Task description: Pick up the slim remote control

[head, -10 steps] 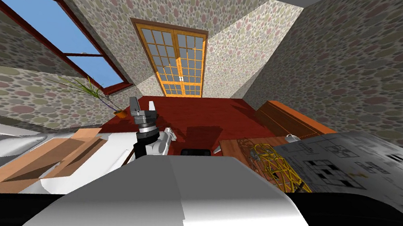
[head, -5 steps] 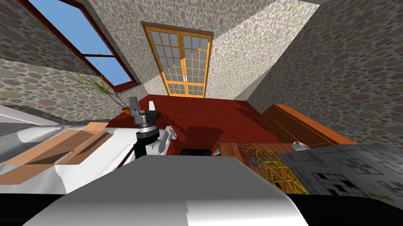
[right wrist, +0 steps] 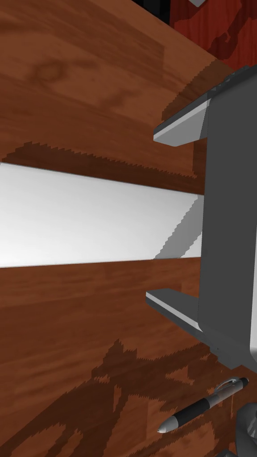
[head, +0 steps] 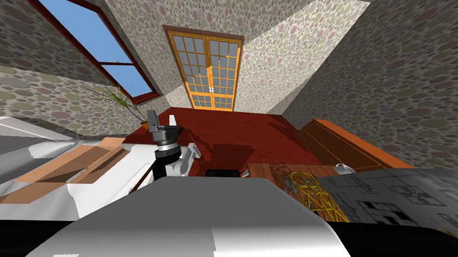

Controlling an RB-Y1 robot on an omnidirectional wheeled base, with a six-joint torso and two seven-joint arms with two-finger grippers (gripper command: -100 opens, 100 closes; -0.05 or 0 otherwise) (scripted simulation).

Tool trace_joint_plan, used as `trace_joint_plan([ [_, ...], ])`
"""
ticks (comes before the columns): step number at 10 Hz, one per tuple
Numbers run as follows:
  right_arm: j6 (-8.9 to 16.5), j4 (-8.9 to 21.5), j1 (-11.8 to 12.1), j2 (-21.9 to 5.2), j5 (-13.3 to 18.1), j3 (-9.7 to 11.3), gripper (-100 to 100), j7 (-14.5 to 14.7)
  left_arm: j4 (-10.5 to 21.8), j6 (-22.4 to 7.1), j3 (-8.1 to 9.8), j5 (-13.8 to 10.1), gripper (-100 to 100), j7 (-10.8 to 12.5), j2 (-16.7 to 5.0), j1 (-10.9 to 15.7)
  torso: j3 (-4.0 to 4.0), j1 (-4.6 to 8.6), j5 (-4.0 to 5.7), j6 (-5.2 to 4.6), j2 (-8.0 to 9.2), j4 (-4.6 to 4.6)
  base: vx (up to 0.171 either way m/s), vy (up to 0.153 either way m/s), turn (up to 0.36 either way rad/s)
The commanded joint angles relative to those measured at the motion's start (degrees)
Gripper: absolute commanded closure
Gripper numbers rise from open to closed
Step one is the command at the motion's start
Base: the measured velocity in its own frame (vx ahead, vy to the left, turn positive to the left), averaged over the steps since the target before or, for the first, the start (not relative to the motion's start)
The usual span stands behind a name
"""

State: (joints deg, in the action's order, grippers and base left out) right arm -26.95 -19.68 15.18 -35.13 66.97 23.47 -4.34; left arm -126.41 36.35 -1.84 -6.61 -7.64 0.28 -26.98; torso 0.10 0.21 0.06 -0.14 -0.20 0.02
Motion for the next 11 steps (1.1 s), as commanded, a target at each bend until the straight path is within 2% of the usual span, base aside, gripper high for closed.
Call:
trace_joint_plan([
  [1, 0.0, 0.0, 0.0, 0.0, 0.0, 0.0, -100, 0.0, 0.0, 0.0, 0.0, 0.0, 0, 0.0, 0.0, 0.0, 0.0, 0.0, 0.0, 0.0, 0.0, 0.0, 0.001, -0.014, 0.003],
  [2, 0.12, -0.27, 0.09, -0.07, 0.1, 0.14, 0, -0.51, 0.0, 0.0, 0.0, 0.0, 0, 0.0, 0.0, 0.0, 0.0, -0.07, -0.01, 0.0, 0.0, 0.0, 0.0, 0.0, 0.0],
  [3, 1.62, 0.44, -0.21, 1.68, -0.58, 0.39, -100, 0.15, 0.0, 0.0, 0.0, 0.0, 0, 0.0, 0.0, 0.0, 0.0, -0.11, -0.02, 0.0, 0.01, 0.0, -0.017, -0.055, 0.045],
  [6, 1.62, 0.44, -0.21, 1.68, -0.58, 0.39, -100, 0.15, 0.0, 0.0, 0.0, 0.0, 0, 0.0, 0.0, 0.0, -0.01, -0.02, 0.0, 0.0, 0.02, -0.01, -0.004, -0.029, 0.013],
  [8, 4.13, 1.56, -0.69, 4.57, -1.69, 0.84, -100, 1.16, 0.0, 0.0, 0.0, 0.0, 0, 0.0, 0.0, 0.0, -0.02, -0.03, 0.0, 0.01, 0.04, -0.01, -0.015, -0.054, 0.06],
  [10, 3.7, 1.83, -0.77, 4.47, -1.72, 0.63, -100, 1.84, 0.0, 0.0, 0.0, 0.0, 0, 0.0, 0.0, 0.0, -0.03, 0.09, 0.02, -0.01, 0.06, -0.01, -0.007, -0.042, 0.01],
  [11, 3.94, 1.5, -0.63, 4.41, -1.62, 0.81, 100, 1.33, 0.0, 0.0, 0.0, 0.0, 0, 0.0, 0.0, 0.0, -0.02, -0.03, 0.0, 0.0, 0.03, -0.01, 0.0, 0.0, 0.0],
])
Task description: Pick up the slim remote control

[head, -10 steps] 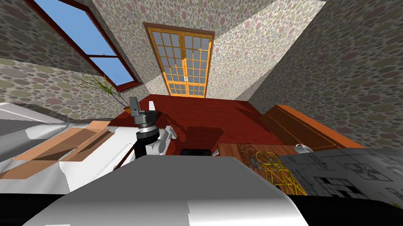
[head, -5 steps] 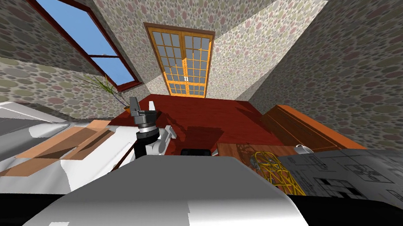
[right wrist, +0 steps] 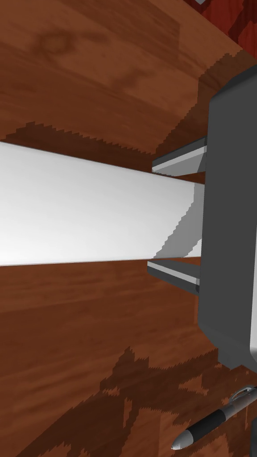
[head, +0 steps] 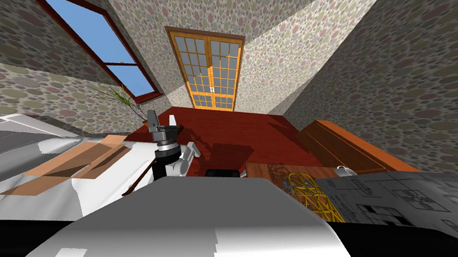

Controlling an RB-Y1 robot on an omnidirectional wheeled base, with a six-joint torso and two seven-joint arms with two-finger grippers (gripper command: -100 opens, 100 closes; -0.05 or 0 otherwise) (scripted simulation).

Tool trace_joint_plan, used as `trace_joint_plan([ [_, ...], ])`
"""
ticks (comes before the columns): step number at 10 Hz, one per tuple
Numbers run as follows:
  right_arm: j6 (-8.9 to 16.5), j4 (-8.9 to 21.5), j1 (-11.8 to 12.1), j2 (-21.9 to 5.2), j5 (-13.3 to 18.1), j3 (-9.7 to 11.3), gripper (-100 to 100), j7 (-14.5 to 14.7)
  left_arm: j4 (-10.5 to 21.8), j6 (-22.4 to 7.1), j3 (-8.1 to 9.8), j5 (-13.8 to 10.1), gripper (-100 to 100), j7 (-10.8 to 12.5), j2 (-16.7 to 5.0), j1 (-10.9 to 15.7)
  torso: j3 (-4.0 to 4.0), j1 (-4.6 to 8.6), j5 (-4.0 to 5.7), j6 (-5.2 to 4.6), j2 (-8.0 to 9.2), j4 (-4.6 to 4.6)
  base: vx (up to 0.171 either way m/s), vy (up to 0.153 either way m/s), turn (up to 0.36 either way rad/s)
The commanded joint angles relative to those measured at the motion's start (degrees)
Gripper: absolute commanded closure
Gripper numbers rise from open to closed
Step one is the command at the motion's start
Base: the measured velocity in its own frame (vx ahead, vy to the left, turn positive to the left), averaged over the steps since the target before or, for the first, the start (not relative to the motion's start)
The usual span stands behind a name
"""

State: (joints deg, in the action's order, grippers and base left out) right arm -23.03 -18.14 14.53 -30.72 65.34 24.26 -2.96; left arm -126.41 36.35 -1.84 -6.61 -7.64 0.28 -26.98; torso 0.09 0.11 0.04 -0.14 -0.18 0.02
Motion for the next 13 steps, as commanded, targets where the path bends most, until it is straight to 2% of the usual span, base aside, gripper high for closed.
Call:
trace_joint_plan([
  [1, 0.0, 0.0, 0.0, 0.0, 0.0, 0.0, 100, 0.0, 0.0, 0.0, 0.0, 0.0, 0, 0.0, 0.0, 0.0, 0.0, 0.0, 0.0, 0.0, 0.0, 0.0, 0.0, 0.0, 0.0],
  [4, -0.01, -0.01, 0.0, 0.01, -0.01, -0.01, 100, -0.02, 0.0, 0.0, 0.0, 0.0, 0, 0.0, 0.0, 0.0, 0.0, 0.0, 0.01, 0.01, 0.0, 0.0, 0.0, 0.0, 0.0],
  [5, -0.01, -0.01, 0.0, 0.01, -0.01, -0.01, 0, -0.02, 0.0, 0.0, 0.0, 0.0, 0, 0.0, 0.0, 0.0, 0.0, 0.0, 0.01, 0.01, 0.0, 0.0, 0.0, 0.0, 0.0],
  [6, -1.3, -0.65, 0.24, -1.58, 0.61, -0.21, 100, -0.83, 0.0, 0.0, 0.0, 0.0, 0, 0.0, 0.0, 0.0, 0.0, 0.0, 0.01, 0.01, 0.0, 0.0, 0.009, 0.041, -0.055],
  [7, -1.8, -0.88, 0.34, -2.16, 0.83, -0.3, 100, -1.03, 0.0, 0.0, 0.0, 0.0, 0, 0.0, 0.0, 0.0, 0.02, -0.12, -0.04, -0.02, -0.02, 0.02, 0.016, 0.067, -0.065],
  [8, -3.31, -1.55, 0.63, -3.9, 1.5, -0.57, 100, -1.63, 0.0, 0.0, -0.01, 0.0, 0, 0.0, 0.01, 0.0, 0.03, -0.23, -0.05, -0.02, -0.04, 0.02, 0.028, 0.079, -0.058],
  [12, -3.3, -1.58, 0.56, -3.81, 1.46, -0.6, 100, -1.93, 0.0, 0.0, 0.0, 0.0, 0, 0.0, 0.0, 0.0, 0.03, -0.1, -0.04, -0.02, -0.03, 0.03, 0.003, 0.035, -0.004],
  [13, -3.4, -1.47, 0.55, -3.77, 1.4, -0.67, 0, -1.66, 0.0, 0.0, 0.0, 0.0, 0, 0.0, 0.0, 0.0, 0.02, -0.05, -0.03, 0.0, -0.02, 0.02, 0.0, 0.0, 0.0],
])
